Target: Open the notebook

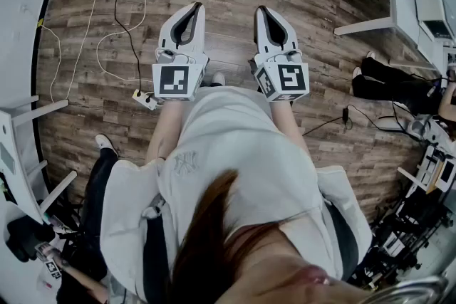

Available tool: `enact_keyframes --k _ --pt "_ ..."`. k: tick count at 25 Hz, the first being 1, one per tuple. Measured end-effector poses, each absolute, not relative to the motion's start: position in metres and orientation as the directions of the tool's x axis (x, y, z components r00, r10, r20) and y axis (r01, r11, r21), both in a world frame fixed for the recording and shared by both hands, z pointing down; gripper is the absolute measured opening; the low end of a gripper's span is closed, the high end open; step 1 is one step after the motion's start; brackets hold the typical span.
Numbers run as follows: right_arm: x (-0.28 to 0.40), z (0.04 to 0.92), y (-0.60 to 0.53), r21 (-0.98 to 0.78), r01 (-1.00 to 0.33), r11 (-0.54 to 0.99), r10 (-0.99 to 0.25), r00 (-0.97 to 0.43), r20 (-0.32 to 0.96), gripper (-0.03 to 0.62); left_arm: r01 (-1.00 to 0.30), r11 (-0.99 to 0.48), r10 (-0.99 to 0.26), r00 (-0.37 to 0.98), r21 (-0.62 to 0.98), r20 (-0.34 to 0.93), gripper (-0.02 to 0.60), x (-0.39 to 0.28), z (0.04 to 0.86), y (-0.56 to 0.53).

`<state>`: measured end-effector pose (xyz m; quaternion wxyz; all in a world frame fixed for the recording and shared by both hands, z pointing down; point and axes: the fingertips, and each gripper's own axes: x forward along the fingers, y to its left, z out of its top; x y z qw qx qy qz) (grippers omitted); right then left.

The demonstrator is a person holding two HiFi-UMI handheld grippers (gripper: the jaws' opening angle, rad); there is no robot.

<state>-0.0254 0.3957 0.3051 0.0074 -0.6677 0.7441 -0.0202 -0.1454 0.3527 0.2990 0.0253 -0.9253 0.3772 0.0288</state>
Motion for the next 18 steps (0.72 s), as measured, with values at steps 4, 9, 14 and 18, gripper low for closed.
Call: enact_keyframes --k 4,9,14,18 --pt "-0.0283 0.3040 0.4010 -0.024 -0.993 0.116 -0.993 -0.116 0.013 0.002 -0.688 -0.725 -0.684 0.725 -0.037 -0.085 0.018 -0.1450 0.2988 0.3603" --pt "-0.0288 0.3026 0.3998 -0.015 -0.992 0.129 -0.992 -0.129 0.010 0.002 -0.697 -0.717 -0.693 0.715 -0.017 -0.090 0.018 -0.1455 0.3000 0.3595" --pt "-0.0259 0.3005 0.4019 -0.007 -0.991 0.136 -0.991 -0.136 0.010 0.002 -0.703 -0.711 -0.699 0.709 -0.018 -0.090 0.018 -0.1432 0.2952 0.3611" --pt "-0.0249 0.3002 0.4017 -0.007 -0.989 0.150 -0.989 -0.150 0.011 0.000 -0.695 -0.719 -0.691 0.716 -0.012 -0.100 0.018 -0.1407 0.2980 0.3630"
